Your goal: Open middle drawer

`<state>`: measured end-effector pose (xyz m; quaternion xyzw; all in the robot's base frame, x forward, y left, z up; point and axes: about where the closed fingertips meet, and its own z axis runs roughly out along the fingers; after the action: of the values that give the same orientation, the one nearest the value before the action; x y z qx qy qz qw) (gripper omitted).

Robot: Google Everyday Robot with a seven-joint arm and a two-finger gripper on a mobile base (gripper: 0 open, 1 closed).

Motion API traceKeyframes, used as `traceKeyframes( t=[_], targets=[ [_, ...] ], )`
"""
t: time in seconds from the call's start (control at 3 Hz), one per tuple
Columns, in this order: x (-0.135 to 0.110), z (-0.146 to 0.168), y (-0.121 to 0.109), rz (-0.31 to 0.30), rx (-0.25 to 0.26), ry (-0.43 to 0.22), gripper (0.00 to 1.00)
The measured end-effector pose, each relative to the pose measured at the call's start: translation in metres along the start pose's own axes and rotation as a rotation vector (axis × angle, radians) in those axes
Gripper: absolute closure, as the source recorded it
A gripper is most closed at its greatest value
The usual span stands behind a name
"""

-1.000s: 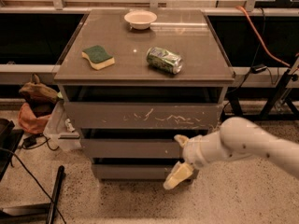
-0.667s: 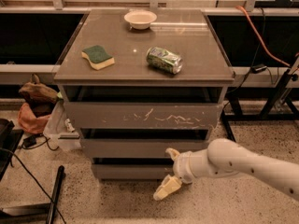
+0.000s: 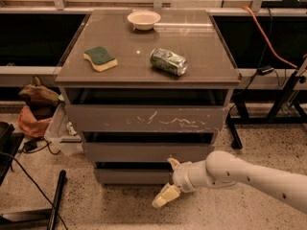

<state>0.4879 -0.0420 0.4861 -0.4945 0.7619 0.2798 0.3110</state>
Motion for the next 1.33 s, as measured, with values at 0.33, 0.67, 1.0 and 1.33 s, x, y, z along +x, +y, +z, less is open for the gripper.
traceKeyframes(
  t=[0.33, 0.67, 1.0, 1.33],
  targets=[
    [-0.001, 0.008, -0.014, -0.005, 0.036, -0.026, 0.0],
    [-0.009, 0.011, -0.044, -0.01, 0.144, -0.114, 0.0],
    [-0.016, 0.017, -0.076, -0.012, 0.232, -0.164, 0.0],
    [-0.016, 0.025, -0.099, 0.003, 0.264, -0.178, 0.0]
  ],
)
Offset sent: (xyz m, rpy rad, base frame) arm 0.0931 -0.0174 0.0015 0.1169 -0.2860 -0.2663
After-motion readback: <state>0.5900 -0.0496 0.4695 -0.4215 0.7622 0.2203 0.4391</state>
